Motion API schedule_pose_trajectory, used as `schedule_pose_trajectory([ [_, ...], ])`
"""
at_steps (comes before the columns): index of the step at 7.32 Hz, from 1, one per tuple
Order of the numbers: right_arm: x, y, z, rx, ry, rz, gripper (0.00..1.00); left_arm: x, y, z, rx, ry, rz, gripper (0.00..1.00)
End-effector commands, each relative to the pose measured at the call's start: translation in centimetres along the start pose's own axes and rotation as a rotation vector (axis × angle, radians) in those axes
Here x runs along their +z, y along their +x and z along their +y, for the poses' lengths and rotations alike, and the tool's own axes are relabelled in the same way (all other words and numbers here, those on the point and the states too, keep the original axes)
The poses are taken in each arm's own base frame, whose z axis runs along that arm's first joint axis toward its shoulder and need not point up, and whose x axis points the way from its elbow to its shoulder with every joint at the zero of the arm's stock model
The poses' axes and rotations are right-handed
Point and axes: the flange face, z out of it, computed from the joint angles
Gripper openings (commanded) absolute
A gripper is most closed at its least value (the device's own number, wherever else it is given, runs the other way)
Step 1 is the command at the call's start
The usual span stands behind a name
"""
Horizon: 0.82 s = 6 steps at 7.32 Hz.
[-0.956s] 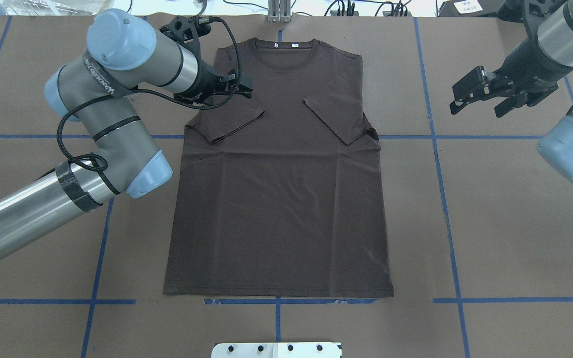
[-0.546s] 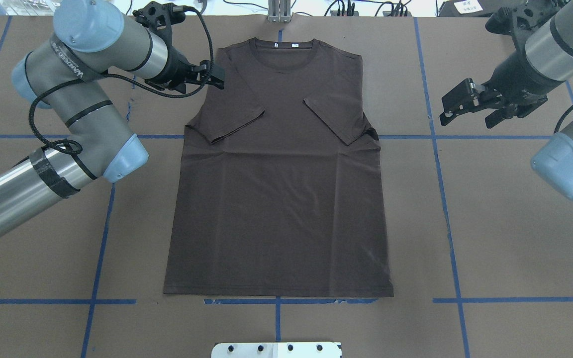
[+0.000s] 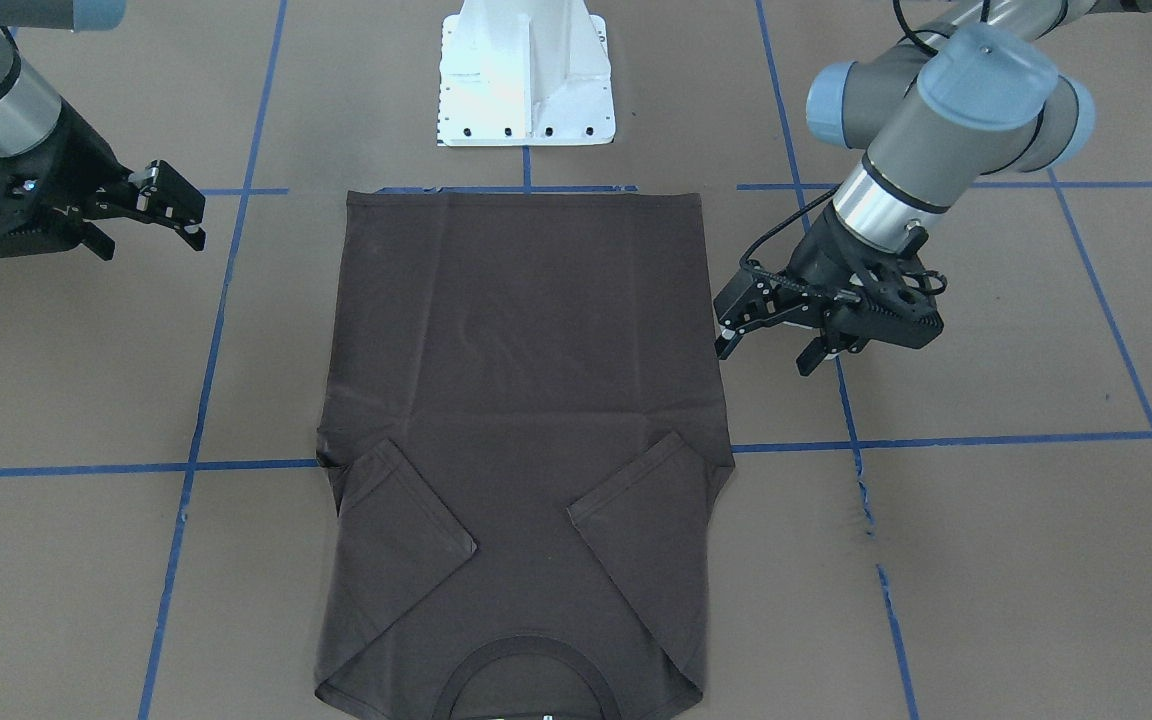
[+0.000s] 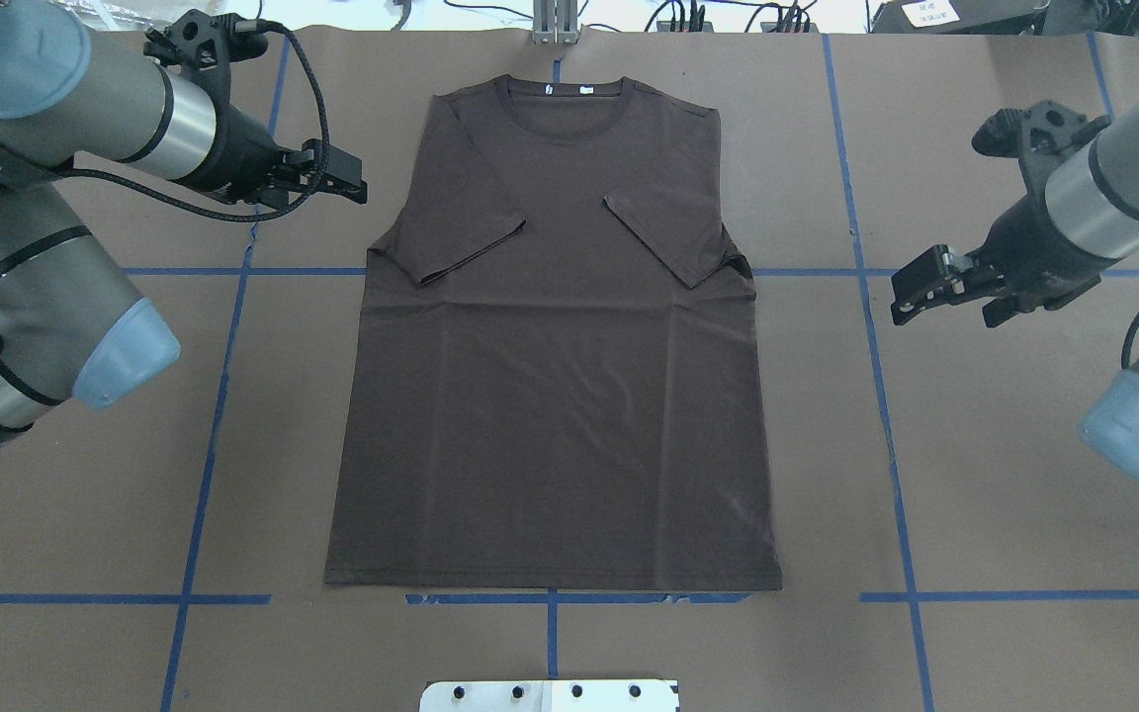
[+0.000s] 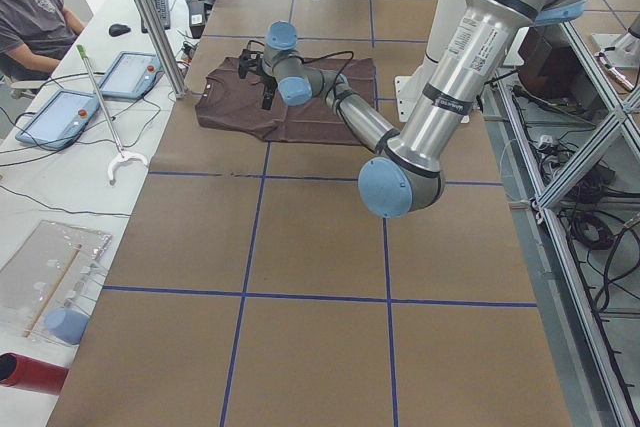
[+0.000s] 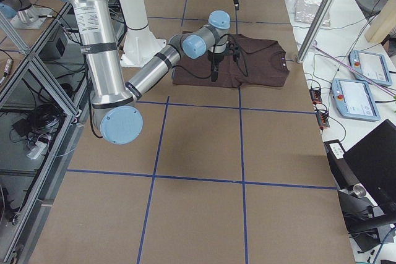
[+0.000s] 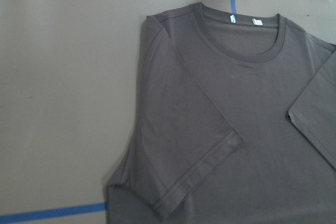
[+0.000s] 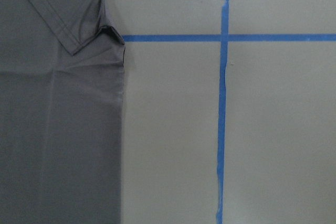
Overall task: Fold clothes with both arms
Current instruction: 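Move the right gripper to the hem corner nearest the robot while the left gripper withdraws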
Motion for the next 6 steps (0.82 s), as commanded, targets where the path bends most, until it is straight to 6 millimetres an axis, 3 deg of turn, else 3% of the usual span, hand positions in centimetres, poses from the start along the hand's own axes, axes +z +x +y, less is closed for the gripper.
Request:
schedule_pose_trajectory([
  [1,5.5,-2.1,6.9,0.099,0.051,-0.070,1.00,-2.9,0.6,1.3,0.043,-0.017,-0.043,1.00],
  [4,13.1,-8.5,16.8,0.134,0.085,-0.006,1.00,-2.9,0.4,1.8,0.045,-0.027,-0.058,1.00],
  [6,16.7,-9.9,20.5,0.132,0.087,0.024,1.00,-2.6,0.1,1.8,0.040,-0.030,-0.066,1.00],
])
